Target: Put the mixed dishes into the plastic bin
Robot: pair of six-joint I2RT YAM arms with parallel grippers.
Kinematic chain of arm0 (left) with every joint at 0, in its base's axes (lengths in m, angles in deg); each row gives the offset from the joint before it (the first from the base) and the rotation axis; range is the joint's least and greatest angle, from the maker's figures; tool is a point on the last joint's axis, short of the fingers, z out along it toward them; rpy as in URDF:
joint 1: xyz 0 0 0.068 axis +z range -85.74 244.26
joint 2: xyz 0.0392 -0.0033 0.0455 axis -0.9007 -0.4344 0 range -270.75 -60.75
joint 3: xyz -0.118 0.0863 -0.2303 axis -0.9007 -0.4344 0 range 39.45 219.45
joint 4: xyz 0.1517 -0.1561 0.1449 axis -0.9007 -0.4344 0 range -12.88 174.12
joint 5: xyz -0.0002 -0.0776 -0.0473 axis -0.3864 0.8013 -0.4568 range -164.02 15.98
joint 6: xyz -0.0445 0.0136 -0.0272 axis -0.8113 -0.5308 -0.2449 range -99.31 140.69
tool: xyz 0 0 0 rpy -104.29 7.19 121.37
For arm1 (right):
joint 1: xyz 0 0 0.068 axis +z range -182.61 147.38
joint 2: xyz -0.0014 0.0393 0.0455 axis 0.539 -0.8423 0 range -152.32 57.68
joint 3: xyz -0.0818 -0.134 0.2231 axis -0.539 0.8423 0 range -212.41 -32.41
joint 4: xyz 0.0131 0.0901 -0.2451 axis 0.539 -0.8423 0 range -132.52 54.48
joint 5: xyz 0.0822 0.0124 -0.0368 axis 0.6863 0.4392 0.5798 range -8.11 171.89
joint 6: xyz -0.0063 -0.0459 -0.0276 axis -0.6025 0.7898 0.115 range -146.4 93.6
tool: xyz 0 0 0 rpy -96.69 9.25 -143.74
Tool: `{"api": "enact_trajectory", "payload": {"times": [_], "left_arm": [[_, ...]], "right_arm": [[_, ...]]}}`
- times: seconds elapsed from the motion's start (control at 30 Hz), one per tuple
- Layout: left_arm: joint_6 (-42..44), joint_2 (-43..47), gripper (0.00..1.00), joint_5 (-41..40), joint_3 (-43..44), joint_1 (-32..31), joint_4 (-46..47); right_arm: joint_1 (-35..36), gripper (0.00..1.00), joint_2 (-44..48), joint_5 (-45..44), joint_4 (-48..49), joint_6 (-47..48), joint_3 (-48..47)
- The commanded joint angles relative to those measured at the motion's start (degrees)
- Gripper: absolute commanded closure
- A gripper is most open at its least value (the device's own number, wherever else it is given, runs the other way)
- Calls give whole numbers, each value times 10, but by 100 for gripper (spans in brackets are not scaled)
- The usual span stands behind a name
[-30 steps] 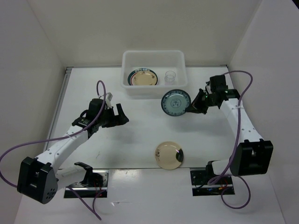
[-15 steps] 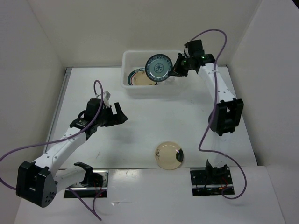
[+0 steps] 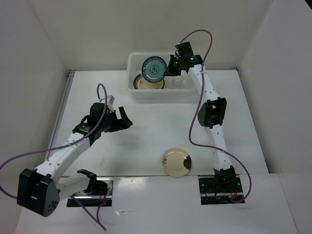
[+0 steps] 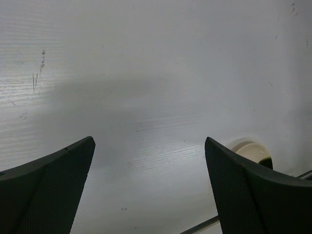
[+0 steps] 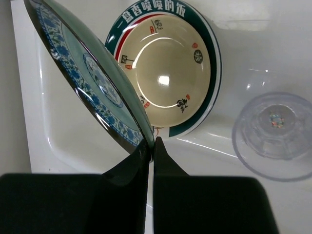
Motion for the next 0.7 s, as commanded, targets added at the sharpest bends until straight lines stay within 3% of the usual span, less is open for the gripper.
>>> {"api": "enact_trajectory", "payload": {"times": [0.0, 0.6, 0.67], "left_arm": [[-1, 10, 0, -6, 10, 3, 16], [5, 10, 0, -17, 10, 3, 11], [5, 10, 0, -17, 10, 3, 11]], "right_arm": [[22, 100, -30, -4, -5, -1, -38], [45, 100, -103, -90, 7, -6, -60], [45, 87, -109, -90, 0, -6, -60]]}}
